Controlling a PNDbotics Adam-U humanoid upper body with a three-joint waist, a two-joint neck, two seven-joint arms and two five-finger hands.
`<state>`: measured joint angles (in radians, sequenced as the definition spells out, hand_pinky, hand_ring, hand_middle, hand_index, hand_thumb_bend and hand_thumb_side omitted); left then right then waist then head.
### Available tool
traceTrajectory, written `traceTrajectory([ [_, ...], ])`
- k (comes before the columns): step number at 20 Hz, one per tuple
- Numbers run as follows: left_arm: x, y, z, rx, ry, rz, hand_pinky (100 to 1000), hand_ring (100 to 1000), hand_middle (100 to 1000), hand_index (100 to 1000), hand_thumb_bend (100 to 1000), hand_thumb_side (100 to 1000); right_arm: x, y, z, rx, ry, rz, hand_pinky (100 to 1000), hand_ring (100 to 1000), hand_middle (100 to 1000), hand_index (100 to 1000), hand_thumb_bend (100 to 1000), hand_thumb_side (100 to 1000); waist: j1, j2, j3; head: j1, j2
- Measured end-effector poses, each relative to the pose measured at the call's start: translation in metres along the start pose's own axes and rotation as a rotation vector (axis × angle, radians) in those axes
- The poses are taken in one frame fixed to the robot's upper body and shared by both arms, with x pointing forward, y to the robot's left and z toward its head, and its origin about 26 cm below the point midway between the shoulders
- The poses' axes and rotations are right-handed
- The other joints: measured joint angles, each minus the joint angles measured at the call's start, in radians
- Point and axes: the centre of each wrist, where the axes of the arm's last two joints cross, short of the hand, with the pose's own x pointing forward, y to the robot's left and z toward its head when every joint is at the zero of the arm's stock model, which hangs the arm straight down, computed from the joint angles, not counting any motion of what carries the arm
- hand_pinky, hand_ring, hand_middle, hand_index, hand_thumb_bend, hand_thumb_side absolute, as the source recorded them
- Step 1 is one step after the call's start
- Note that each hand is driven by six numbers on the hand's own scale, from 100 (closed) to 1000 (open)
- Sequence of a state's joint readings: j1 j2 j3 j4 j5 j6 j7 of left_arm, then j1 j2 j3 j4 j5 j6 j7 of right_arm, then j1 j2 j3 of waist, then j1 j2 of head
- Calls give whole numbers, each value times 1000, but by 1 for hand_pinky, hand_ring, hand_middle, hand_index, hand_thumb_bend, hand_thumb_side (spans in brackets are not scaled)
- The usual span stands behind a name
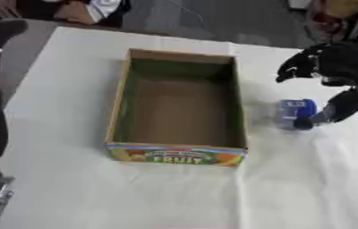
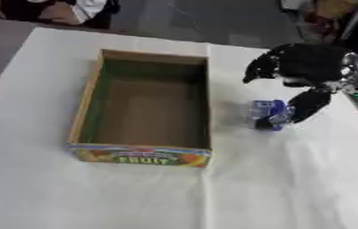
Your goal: Pick up objects on the table and place them in the box.
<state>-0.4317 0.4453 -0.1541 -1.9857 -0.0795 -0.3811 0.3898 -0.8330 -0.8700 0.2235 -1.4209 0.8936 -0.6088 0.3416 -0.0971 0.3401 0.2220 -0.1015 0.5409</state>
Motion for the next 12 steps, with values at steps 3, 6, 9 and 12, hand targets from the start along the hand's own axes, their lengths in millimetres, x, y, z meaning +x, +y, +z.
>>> traceTrajectory([
  [3, 0, 0, 0, 0, 0, 0, 904, 733, 944, 863, 410, 828, -1, 1, 1, 15, 13, 11, 782, 817, 806, 871, 612, 883, 0, 3, 0, 0, 0],
  [6, 0, 0, 0, -1, 0, 0, 905, 734, 944, 863, 409, 828, -1, 1, 0, 27, 20, 24, 782, 818, 805, 875, 657, 871, 0, 5, 3, 0, 2],
  [9, 0, 0, 0, -1, -1, 0, 905, 734, 944, 863, 409, 828, -1, 1, 0, 36, 25, 34, 776, 815, 799, 872, 690, 862, -2, 5, 3, 3, 5],
  [12, 0, 0, -1, -1, -2, 1, 905, 734, 943, 863, 409, 828, -1, 1, 0, 45, 29, 46, 774, 813, 797, 871, 695, 861, -3, 5, 3, 5, 9],
])
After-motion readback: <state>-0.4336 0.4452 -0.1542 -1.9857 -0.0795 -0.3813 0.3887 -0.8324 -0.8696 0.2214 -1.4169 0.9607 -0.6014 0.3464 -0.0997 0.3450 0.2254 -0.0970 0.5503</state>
